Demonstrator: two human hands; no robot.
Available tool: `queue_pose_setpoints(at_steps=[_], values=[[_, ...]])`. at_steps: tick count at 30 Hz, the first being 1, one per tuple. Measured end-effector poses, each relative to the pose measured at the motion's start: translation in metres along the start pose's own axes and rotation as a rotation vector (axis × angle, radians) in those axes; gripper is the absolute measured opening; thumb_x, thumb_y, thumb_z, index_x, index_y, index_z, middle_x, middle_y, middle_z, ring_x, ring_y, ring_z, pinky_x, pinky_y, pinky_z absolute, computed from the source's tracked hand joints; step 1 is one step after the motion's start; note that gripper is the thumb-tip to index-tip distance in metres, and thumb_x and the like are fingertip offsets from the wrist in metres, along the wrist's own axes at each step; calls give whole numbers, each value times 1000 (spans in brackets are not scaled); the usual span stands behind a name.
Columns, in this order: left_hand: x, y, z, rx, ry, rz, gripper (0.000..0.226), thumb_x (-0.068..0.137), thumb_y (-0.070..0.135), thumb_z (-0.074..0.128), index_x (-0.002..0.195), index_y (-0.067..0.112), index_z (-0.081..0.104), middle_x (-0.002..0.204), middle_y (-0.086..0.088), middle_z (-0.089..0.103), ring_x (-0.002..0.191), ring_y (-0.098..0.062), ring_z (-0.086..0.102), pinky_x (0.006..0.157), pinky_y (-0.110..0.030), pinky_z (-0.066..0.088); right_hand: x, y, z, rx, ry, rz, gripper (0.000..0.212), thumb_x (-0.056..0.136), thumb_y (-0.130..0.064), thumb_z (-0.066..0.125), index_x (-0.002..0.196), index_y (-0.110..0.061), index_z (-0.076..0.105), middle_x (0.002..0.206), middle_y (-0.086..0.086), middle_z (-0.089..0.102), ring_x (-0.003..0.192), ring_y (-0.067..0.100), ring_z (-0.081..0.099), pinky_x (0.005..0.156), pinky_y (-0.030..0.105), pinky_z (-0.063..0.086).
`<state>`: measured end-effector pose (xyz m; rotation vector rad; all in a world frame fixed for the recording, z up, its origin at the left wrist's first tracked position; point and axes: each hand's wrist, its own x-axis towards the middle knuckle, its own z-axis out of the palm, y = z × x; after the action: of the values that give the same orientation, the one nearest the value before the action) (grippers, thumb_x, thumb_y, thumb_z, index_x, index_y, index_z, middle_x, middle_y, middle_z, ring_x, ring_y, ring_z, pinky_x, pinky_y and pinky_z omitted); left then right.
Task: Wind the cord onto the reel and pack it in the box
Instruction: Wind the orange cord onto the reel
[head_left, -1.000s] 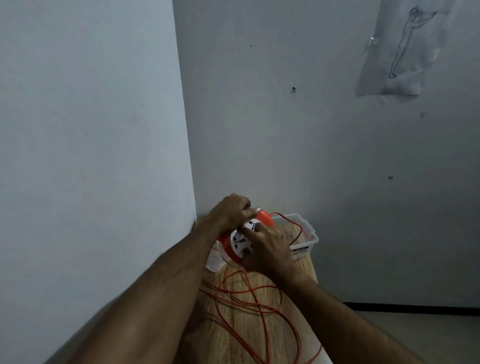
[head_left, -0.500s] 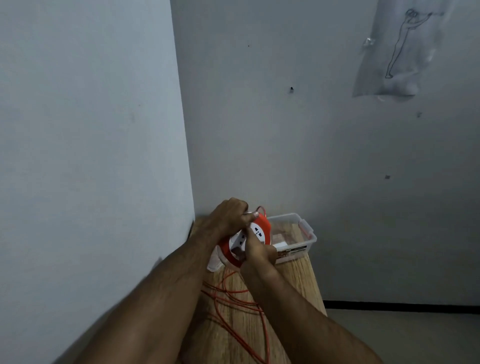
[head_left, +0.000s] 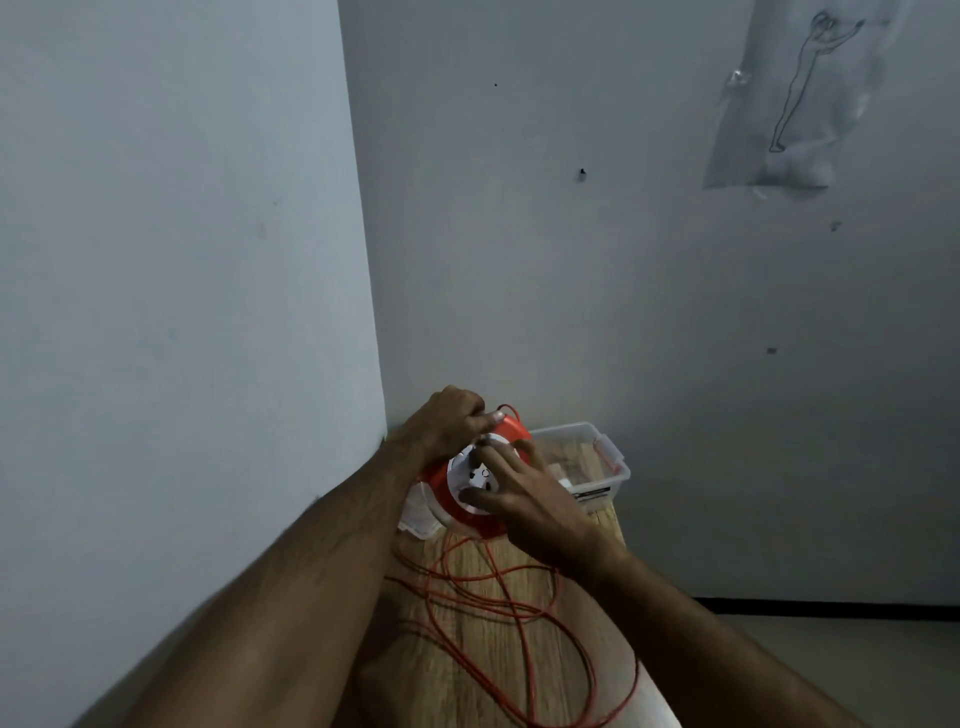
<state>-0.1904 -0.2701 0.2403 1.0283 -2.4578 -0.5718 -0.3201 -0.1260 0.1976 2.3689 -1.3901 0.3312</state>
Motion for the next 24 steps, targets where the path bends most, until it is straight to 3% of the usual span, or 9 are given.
queue_pose_setpoints(at_steps=[3,9,14,18,21,24], values=[[-2,3,3,-26,-36,25,44,99,44,53,69,14,62,66,0,60,64,-17,59,65,-31,44,0,6,-5,-53,-79,3,53,82,-29,81,132,-27,63,146,14,44,141,34,39,114,61,34],[-1,-2,8,-17,-94,12,45,97,47,55,72,11,65,66,-2,62,64,-19,60,64,-32,48,0,9,-5,-122,-70,-82,54,86,-37,78,136,-31,58,147,13,40,141,33,39,117,61,30],[0,1,8,8,-73,25,42,96,49,56,69,17,62,67,-1,62,64,-17,59,62,-31,45,3,8,2,-143,-24,-35,53,85,-42,75,134,-30,58,139,12,46,131,31,45,106,61,39],[1,0,8,22,-33,14,43,96,50,56,67,18,59,66,-1,60,62,-16,58,61,-27,39,3,5,10,-76,52,129,76,69,-56,83,135,-27,59,126,11,57,116,29,57,97,53,49],[2,2,7,-9,-12,-2,43,97,50,55,73,15,64,70,-1,64,65,-16,62,62,-25,41,6,-7,15,117,201,370,67,70,-51,83,128,-21,64,119,9,68,106,28,66,92,51,55],[4,4,6,-43,17,-6,42,97,47,55,74,13,64,73,-1,67,66,-15,63,63,-29,48,14,-23,10,337,323,719,57,79,-51,75,127,-23,65,110,1,75,95,19,71,88,36,59]])
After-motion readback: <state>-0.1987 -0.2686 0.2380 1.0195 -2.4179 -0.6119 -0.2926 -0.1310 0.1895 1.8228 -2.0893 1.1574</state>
